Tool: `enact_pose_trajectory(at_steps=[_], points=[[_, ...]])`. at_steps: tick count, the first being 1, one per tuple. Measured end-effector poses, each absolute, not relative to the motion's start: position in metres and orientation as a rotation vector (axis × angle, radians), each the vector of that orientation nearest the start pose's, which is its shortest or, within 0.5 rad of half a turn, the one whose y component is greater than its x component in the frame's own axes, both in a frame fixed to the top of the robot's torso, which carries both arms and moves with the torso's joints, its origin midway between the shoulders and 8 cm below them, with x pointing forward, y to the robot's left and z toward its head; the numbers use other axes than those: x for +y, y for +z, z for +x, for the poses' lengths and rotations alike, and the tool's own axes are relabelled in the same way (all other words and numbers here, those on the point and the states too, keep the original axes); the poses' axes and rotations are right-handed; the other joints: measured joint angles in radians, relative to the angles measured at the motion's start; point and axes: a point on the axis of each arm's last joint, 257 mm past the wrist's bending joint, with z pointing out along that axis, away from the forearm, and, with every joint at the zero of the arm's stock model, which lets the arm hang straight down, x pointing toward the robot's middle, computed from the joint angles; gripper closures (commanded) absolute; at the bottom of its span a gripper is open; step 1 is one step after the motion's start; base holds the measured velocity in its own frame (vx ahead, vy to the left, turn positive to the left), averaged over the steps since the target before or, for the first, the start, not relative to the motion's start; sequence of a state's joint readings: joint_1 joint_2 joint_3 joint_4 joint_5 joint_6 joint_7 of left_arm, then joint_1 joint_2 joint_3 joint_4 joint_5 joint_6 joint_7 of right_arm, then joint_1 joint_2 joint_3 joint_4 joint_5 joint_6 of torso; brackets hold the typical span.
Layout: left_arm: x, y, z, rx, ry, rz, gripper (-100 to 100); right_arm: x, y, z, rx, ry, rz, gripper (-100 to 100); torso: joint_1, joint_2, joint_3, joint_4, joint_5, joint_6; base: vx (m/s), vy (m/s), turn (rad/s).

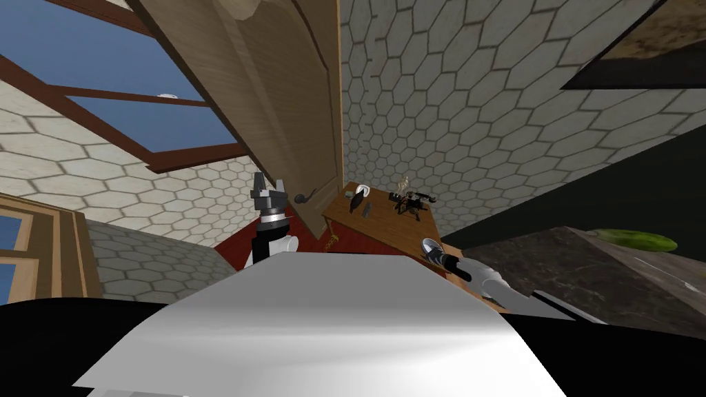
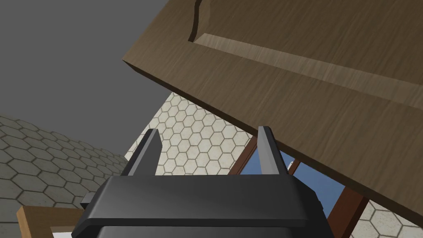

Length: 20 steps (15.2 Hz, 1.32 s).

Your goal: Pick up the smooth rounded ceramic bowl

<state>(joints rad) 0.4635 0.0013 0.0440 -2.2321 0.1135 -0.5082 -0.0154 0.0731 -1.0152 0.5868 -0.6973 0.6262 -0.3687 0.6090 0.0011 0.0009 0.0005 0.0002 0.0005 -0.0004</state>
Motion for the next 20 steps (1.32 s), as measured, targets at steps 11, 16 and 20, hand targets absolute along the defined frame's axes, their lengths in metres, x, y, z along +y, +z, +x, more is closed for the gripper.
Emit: enact_pose_trajectory(at_steps=[11,16,20], points=[[0.306,0.017,0.349,0.544,-1.324,-0.723,0,-0.671,-0.503,0.161,2.653,-0.518,-1.086,-100,-0.002,-0.002,-0.001,0.0,-0.001,0.001,0.01,0.002,0.111],[0.306,0.017,0.349,0.544,-1.324,-0.723,0,-0.659,-0.515,0.159,2.657,-0.52,-1.082,100,-0.004,-0.001,0.0,0.0,-0.001,0.001,0.002,-0.051,0.027],[0.306,0.017,0.349,0.544,-1.324,-0.723,0,-0.658,-0.516,0.158,2.656,-0.517,-1.086,100,-0.002,-0.001,0.0,0.0,-0.001,0.001,0.0,-0.004,0.002]])
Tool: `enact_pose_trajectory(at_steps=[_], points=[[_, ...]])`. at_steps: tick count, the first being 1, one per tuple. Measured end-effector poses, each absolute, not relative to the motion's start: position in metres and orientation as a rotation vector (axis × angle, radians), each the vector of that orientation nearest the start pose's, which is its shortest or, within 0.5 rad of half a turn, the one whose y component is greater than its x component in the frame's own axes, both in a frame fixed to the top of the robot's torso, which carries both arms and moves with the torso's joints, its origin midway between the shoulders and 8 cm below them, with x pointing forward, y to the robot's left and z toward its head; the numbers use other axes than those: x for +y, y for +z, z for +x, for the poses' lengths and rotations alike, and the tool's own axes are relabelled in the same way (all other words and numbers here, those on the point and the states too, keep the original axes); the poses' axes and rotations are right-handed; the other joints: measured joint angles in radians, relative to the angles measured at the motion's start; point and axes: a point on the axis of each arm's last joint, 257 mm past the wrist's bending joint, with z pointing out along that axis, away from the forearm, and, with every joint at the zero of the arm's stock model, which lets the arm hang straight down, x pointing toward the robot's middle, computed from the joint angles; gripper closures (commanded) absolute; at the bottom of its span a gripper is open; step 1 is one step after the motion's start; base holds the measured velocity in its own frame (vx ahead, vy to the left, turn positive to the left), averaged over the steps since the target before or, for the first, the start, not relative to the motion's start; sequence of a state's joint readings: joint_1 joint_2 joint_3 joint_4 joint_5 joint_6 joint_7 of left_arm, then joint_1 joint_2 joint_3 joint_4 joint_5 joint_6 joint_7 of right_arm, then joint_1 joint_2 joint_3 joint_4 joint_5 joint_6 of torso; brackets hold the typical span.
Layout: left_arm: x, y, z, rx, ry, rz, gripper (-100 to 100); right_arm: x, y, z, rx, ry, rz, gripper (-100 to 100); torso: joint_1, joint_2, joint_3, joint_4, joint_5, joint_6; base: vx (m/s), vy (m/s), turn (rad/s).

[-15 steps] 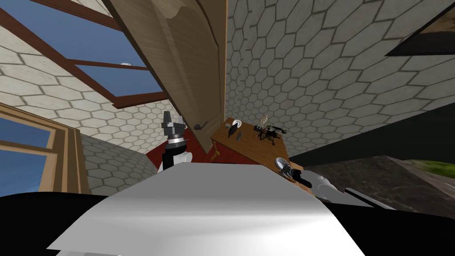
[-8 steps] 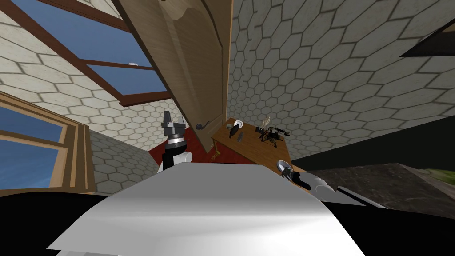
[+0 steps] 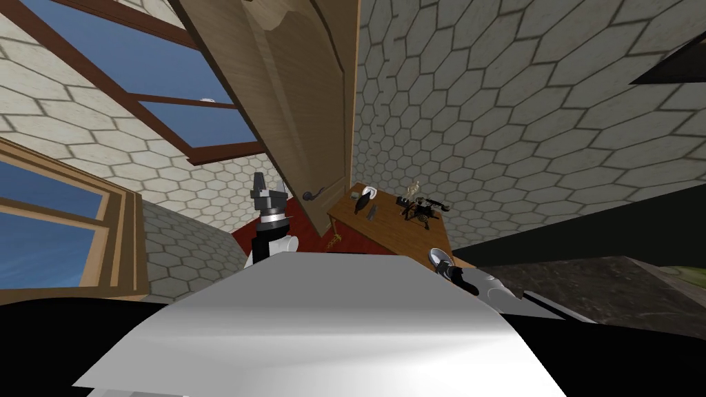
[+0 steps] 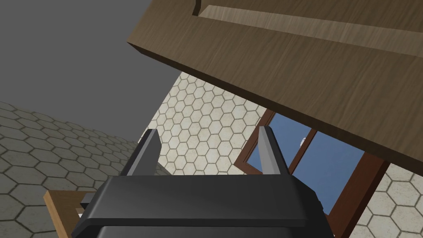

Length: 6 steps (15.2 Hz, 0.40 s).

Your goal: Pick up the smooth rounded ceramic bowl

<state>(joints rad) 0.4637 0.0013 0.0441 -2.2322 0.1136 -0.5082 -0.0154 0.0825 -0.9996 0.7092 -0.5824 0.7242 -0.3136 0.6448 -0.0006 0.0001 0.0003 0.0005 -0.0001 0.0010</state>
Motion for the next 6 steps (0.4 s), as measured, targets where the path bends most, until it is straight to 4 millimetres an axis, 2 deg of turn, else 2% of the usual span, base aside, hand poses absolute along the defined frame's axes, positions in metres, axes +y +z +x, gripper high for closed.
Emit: enact_pose_trajectory(at_steps=[6], points=[[0.306,0.017,0.349,0.544,-1.325,-0.723,0,-0.668,-0.505,0.161,2.653,-0.522,-1.089,100,0.005,0.002,0.001,0.001,0.002,0.0,-0.006,0.05,-0.037]])
